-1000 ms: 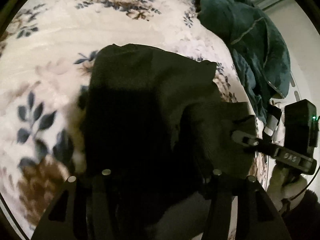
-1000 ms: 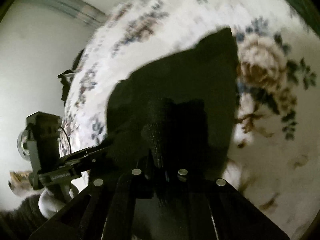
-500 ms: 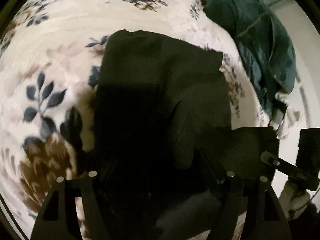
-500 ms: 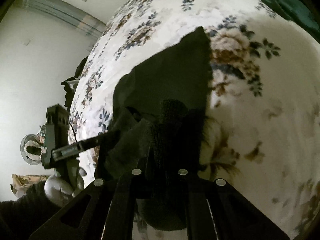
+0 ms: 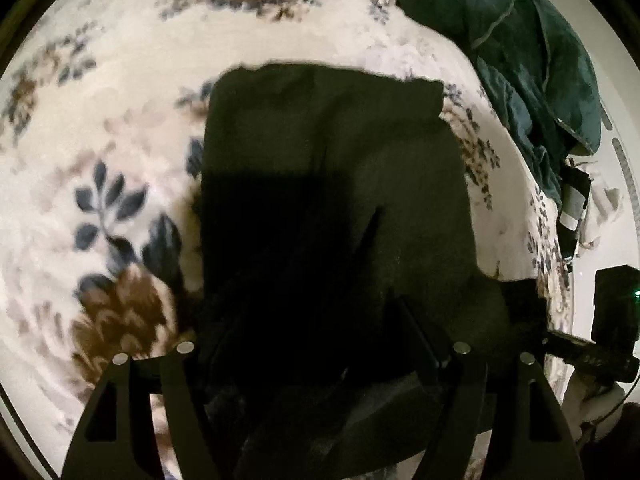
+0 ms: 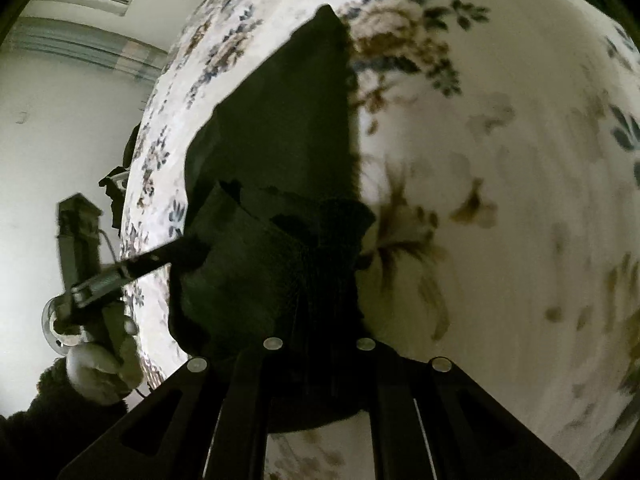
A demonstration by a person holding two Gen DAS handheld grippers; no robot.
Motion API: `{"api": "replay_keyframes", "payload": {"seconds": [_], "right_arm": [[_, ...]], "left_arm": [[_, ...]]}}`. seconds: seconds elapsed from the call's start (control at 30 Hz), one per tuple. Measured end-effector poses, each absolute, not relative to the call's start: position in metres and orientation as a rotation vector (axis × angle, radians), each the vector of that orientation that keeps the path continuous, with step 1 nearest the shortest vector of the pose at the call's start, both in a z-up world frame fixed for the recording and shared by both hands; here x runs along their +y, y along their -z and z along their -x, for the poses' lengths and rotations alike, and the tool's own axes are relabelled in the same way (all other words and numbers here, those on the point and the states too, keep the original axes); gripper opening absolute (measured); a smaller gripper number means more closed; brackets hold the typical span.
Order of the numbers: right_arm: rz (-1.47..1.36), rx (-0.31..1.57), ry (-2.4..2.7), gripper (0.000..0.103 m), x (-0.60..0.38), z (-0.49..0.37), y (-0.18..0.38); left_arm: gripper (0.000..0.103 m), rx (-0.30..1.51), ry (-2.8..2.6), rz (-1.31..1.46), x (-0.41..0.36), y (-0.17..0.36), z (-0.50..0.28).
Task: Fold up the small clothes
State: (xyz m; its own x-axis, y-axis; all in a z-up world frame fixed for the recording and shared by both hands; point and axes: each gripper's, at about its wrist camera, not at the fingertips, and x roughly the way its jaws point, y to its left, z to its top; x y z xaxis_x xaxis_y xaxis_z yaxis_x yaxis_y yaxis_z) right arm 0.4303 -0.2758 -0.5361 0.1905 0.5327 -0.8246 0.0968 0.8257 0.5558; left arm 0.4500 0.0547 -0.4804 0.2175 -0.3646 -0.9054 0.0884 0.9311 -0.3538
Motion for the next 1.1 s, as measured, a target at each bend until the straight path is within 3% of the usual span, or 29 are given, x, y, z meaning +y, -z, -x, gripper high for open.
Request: {"api": "replay_keyframes", "payload": {"seconds": [0.2,0.4,0.5,0.53,0.57,0.6,0.93,1.1], "right_arm": [[-0.602,1.363,-0.300,0.007,-0.279,-0.434,0.543],[-0.628,1.364,-0.283,0.007,-0.280,-0.439,0.547],[-0.680,1.364,-0.267,0.007,-0.284,-0.441,0.551],[-0.695,1.360,-0.265,0.007,-0.285,-0.442,0.552],[-0.710,1.352,-0.260,0.007,-0.286,-0.442,0.552],[-0.719,1.345,-0.258,0.007,-0.286,-0.442,0.551],[-0.707,1.217,-0.334,0.007,-0.264,-0.463,0.495],[-0.598,1.165,-0.346,0.007,-0.233,-0.531,0.460]], "left_arm": [[0.072,1.287,0.454,0.246,0.026,0.466,-0.476],[0.072,1.552,0.589,0.386,0.001,0.538,-0.503],[0.071,1.544,0.623,0.354,-0.006,0.542,-0.503],[0.055,1.521,0.642,0.331,-0.009,0.538,-0.501],[0.018,1.490,0.653,0.306,-0.010,0.532,-0.497],[0.010,1.464,0.643,0.277,-0.010,0.527,-0.493],[0.010,1.183,0.493,0.408,0.044,0.442,-0.469],[0.010,1.124,0.405,0.469,0.064,0.436,-0.520]]}}
